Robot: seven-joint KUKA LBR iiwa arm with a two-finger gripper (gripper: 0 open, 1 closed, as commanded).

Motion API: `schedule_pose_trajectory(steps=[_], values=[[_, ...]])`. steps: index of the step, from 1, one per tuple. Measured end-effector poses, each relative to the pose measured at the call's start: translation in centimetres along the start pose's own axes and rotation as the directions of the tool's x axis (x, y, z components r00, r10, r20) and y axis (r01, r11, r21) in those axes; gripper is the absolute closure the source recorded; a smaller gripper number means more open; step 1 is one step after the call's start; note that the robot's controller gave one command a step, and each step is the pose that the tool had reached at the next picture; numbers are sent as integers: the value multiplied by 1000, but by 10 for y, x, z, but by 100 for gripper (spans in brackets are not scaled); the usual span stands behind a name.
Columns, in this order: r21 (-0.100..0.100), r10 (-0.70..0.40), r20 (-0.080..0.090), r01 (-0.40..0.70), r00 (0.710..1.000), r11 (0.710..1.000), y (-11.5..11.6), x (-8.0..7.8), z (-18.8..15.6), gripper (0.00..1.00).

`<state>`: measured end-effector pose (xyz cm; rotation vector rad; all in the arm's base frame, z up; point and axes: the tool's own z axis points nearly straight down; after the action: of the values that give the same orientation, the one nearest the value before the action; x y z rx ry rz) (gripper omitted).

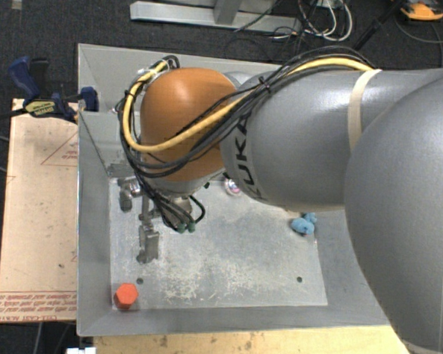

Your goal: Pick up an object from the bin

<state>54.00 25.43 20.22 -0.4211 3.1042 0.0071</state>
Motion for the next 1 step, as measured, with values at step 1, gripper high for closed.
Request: schedule_pose_trajectory(steps=[1], values=[[3,-309,3,309,951,951,-9,64,120,0]])
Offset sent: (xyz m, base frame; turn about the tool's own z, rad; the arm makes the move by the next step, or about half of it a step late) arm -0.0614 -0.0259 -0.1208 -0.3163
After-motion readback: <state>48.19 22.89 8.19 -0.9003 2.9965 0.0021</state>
